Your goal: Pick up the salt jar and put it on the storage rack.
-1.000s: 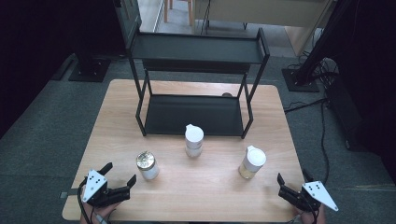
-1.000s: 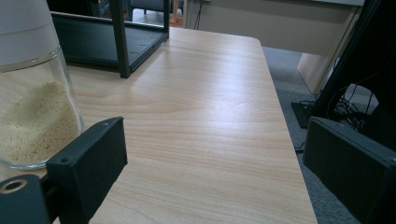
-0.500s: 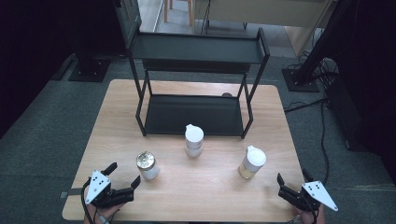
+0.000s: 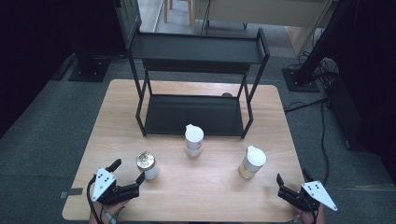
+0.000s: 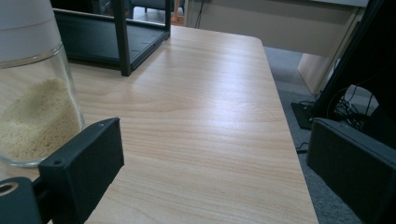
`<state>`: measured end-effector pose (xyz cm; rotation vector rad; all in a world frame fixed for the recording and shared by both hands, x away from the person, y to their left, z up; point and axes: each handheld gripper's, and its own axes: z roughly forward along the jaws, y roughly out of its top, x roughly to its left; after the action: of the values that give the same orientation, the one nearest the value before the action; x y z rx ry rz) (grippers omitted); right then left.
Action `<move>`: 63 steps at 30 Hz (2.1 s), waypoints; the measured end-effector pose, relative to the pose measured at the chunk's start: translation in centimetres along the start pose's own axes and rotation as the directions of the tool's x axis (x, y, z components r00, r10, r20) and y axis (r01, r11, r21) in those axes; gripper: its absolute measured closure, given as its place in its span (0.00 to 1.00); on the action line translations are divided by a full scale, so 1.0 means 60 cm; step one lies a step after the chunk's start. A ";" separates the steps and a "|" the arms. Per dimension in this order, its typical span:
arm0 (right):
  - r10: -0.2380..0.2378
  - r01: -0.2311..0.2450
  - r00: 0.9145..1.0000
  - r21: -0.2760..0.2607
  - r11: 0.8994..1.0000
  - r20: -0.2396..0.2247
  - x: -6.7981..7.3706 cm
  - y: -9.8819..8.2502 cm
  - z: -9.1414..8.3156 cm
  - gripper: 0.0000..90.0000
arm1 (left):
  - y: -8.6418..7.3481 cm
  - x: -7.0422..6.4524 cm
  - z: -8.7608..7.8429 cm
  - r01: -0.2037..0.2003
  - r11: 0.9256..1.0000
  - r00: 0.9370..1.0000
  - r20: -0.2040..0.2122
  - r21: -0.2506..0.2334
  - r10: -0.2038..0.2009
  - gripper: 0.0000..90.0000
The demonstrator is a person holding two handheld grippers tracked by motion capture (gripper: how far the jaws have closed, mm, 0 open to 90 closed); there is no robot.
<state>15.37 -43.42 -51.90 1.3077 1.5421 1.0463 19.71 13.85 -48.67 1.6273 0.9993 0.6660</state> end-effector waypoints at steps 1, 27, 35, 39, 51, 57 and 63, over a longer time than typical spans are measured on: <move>0.000 0.000 1.000 0.002 1.000 -0.003 0.000 0.000 0.000 0.04 | 0.001 -0.003 0.002 -0.001 1.000 1.000 0.005 0.002 0.001 0.03; 0.010 -0.010 1.000 0.010 1.000 -0.011 -0.003 0.001 0.001 0.00 | 0.004 -0.027 0.058 0.005 0.998 1.000 -0.004 0.068 -0.005 0.06; 0.014 -0.014 1.000 0.009 1.000 -0.012 -0.003 0.001 0.000 0.00 | 0.003 -0.035 0.076 0.009 0.997 1.000 -0.022 0.081 -0.008 0.07; 0.014 -0.014 1.000 0.008 1.000 -0.012 -0.003 0.001 0.000 0.00 | 0.004 -0.035 0.076 0.008 0.998 0.999 -0.035 0.069 -0.006 0.14; 0.014 -0.014 1.000 0.007 1.000 -0.012 -0.004 0.000 0.000 0.00 | 0.007 -0.039 0.077 -0.029 0.997 0.999 -0.035 0.069 0.031 0.34; 0.015 -0.015 1.000 0.007 1.000 -0.012 -0.004 0.000 0.000 0.00 | 0.011 -0.039 0.080 -0.022 0.997 0.999 -0.042 0.078 0.025 0.35; 0.014 -0.014 1.000 0.005 1.000 -0.012 -0.004 0.000 0.000 0.00 | 0.014 -0.041 0.084 -0.015 0.996 0.999 -0.045 0.085 0.019 0.35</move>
<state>15.41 -43.66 -51.86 1.3195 1.5480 1.0616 22.87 9.18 -49.11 1.7029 1.0603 0.6831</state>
